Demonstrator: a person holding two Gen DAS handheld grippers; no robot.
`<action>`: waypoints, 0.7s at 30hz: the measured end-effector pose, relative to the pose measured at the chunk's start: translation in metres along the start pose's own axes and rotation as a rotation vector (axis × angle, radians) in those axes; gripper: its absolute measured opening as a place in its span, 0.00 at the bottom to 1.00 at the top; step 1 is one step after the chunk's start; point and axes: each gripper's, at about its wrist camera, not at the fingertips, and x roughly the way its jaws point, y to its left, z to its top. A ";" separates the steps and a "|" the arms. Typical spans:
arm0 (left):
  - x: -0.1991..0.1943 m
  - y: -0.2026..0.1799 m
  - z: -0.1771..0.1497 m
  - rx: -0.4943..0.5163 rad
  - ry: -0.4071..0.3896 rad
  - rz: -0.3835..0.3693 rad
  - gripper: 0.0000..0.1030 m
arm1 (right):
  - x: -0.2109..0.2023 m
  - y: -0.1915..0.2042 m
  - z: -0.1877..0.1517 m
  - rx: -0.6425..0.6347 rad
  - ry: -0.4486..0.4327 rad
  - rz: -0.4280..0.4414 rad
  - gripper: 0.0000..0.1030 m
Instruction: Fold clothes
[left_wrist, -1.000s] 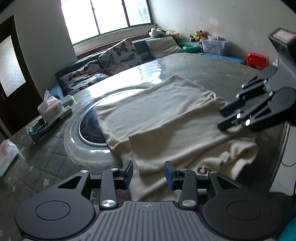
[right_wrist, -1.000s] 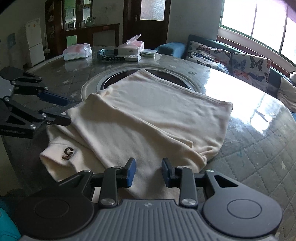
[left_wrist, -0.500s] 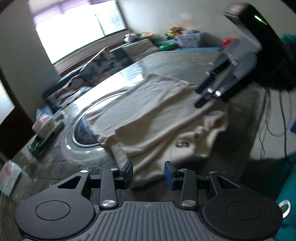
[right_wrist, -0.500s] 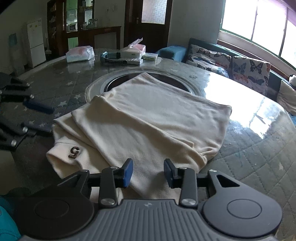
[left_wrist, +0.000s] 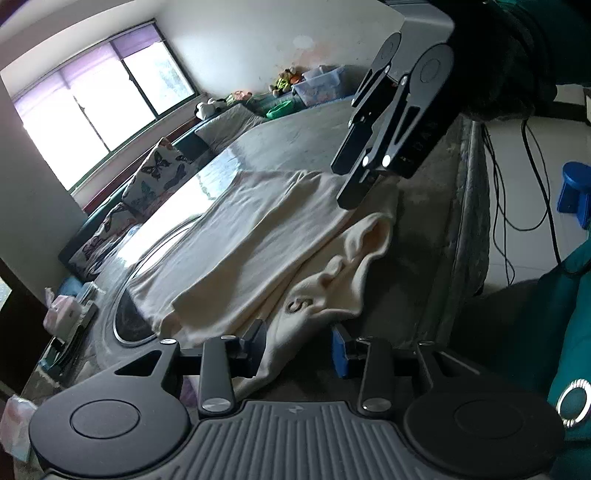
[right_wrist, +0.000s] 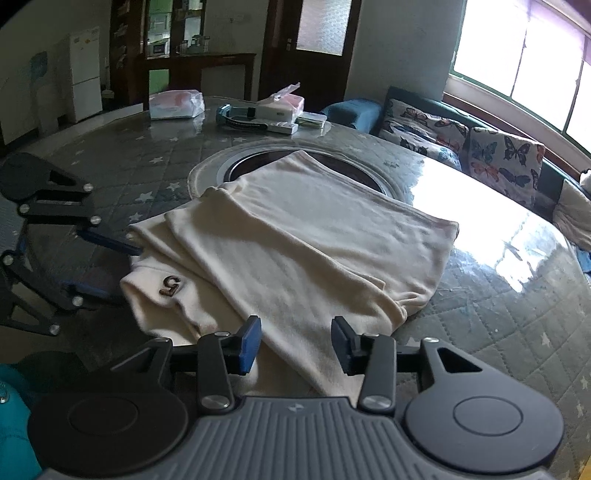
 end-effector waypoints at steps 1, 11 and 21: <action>0.001 0.000 0.001 -0.005 -0.007 -0.004 0.19 | -0.002 0.001 -0.001 -0.011 -0.001 0.001 0.41; 0.011 0.050 0.021 -0.241 -0.057 0.000 0.09 | -0.018 0.011 -0.011 -0.123 -0.014 0.053 0.52; 0.021 0.064 0.024 -0.322 -0.038 -0.015 0.09 | 0.008 0.017 -0.006 -0.147 -0.017 0.085 0.48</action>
